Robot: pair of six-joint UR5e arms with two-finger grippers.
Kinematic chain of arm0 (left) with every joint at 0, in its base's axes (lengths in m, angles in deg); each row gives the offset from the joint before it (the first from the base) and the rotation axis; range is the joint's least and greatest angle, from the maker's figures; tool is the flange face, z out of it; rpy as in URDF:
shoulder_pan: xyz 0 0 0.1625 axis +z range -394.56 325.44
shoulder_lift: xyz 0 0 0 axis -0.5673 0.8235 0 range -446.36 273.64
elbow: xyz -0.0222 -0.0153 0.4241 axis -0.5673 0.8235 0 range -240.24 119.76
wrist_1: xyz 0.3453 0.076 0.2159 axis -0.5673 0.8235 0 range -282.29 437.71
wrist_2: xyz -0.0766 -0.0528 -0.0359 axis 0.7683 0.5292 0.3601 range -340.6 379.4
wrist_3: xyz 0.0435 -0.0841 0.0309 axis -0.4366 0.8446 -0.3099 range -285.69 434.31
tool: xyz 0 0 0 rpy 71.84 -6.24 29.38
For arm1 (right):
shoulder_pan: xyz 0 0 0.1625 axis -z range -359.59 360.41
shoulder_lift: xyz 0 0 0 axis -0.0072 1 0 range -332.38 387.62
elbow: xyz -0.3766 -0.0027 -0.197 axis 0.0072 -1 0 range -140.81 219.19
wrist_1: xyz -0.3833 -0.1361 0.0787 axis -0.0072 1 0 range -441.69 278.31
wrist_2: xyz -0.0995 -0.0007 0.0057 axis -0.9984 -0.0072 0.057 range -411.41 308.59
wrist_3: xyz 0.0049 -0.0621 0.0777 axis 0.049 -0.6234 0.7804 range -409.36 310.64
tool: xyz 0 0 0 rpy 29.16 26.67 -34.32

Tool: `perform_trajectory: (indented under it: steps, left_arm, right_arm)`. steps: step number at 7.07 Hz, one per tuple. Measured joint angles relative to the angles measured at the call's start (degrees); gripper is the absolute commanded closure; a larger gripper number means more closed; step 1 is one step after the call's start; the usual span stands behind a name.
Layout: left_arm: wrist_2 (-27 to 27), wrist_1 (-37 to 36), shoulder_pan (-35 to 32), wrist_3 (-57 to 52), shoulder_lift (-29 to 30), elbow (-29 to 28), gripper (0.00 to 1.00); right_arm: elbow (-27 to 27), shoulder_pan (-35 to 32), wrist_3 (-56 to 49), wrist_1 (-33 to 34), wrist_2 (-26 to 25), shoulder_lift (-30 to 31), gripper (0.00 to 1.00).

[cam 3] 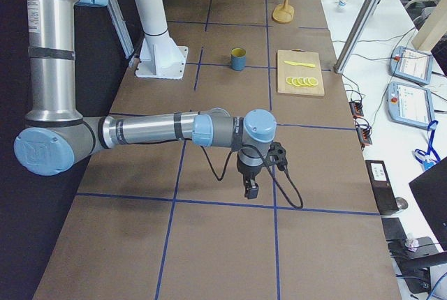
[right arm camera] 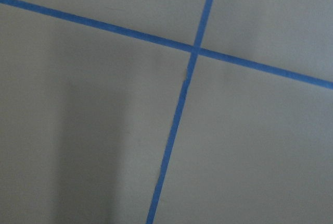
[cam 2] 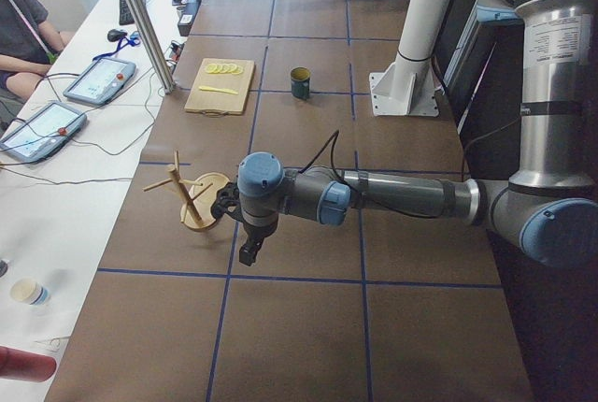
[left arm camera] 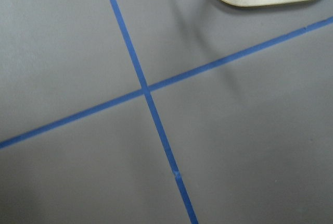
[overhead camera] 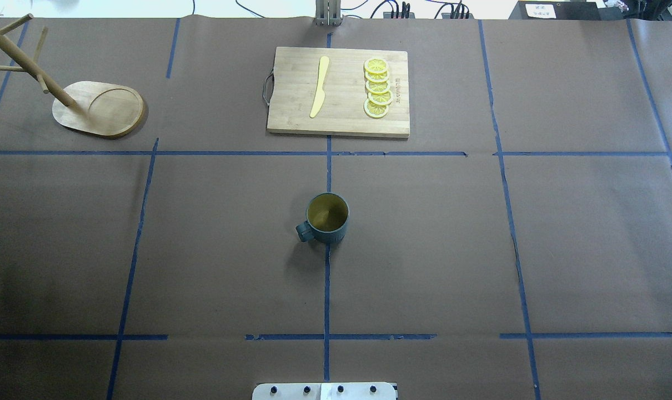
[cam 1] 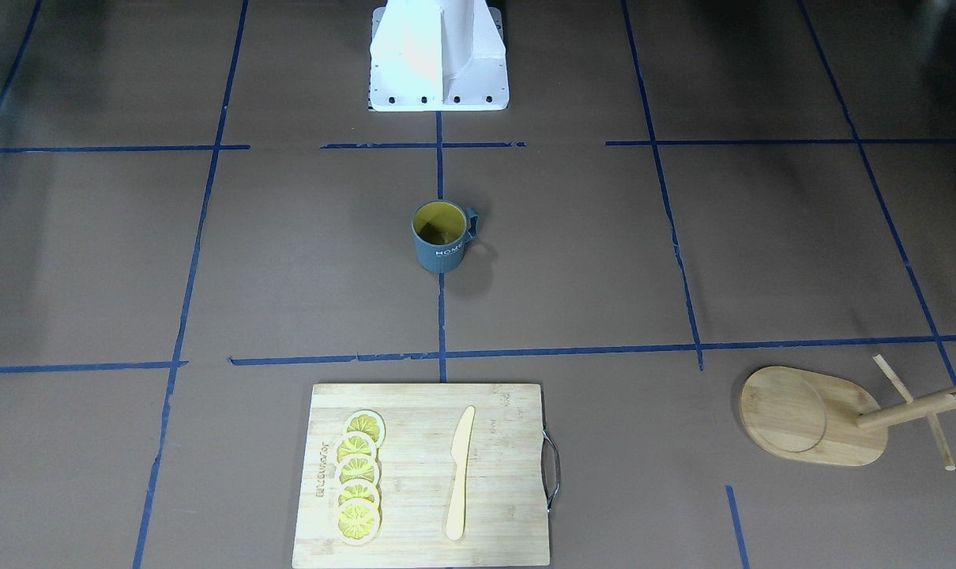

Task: Hang cup on storage rack

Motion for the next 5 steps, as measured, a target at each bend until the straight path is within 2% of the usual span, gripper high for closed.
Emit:
perform_trajectory:
  steps: [2, 3, 5]
  left_arm:
    - [2.1, 1.4, -0.1, -0.2, -0.2, 1.1, 0.0]
    - [4.9, 5.5, 0.0, -0.2, -0.5, 2.6, 0.0]
    - [7.6, 19.0, 3.1, 0.4, -1.0, 3.7, 0.0]
  right_arm:
    - [2.6, -1.3, 3.3, -1.0, 0.1, 3.9, 0.0]
    - [3.2, -1.4, 4.0, -1.1, 0.1, 4.5, 0.0]
    - [3.5, -1.5, 4.3, -1.1, 0.2, 4.7, 0.0]
